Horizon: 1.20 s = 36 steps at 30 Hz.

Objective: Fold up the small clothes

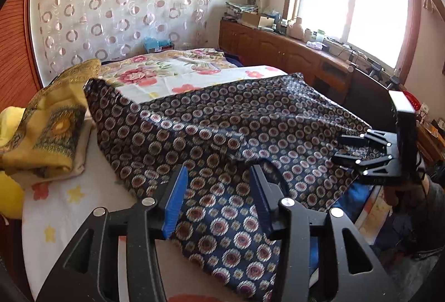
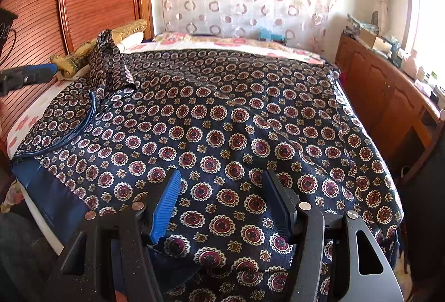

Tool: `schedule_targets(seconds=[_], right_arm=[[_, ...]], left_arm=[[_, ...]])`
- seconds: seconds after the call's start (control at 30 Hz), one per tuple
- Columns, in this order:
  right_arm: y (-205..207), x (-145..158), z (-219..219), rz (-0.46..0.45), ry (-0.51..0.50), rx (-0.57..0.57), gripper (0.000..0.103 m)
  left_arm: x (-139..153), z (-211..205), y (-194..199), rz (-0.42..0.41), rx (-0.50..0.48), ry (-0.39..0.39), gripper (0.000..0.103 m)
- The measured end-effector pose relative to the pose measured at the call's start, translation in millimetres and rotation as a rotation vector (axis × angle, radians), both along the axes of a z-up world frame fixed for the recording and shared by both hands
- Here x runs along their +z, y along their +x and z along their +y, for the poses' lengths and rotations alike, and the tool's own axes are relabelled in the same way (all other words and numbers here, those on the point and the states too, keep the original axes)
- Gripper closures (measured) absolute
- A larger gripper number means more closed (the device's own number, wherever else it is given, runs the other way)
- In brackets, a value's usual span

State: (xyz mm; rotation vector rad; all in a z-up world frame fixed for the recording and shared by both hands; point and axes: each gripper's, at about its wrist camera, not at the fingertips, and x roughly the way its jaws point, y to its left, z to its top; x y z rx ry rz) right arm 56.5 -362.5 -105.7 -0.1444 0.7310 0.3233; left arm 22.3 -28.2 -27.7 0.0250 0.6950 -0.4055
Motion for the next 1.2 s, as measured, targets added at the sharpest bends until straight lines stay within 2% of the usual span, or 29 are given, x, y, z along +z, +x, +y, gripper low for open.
schedule_targets(seconds=[0.07,0.1,0.3,0.47,0.63,0.8,0.97,1.03,1.17,1.2], right_arm=[[1,8,6,0.008,0.007,0.03,0.041],[0,14,9,-0.004,0.01,0.042,0.041],[17,48,45,-0.028,0.038,0.158,0.041],[49,57,88,-0.009,0.02,0.254,0.041],[93,44,130,0.066,0.013,0.308,0.038],[124,26,151,0.133,0.013,0.324,0.036],[141,21,169,0.112,0.008,0.344,0.036],[142,19,175,0.097,-0.031,0.331,0.036],[148,4,189,0.131,-0.046,0.328,0.036],[148,2,191,0.135,-0.043,0.337,0.04]], left_arm=[[-7,7,-3,0.012,0.017,-0.014,0.035],[-10,12,-4,0.018,0.029,-0.022,0.032],[-18,32,-10,0.023,0.11,-0.007,0.031],[-20,44,-17,0.004,0.155,-0.005,0.031],[-24,51,-21,0.006,0.164,-0.012,0.031],[-28,55,-24,0.018,0.167,-0.016,0.031],[-30,56,-24,0.02,0.173,-0.023,0.031],[-31,56,-24,0.019,0.174,-0.025,0.031],[-30,56,-25,0.018,0.172,-0.026,0.031],[-30,58,-25,0.018,0.172,-0.03,0.031]])
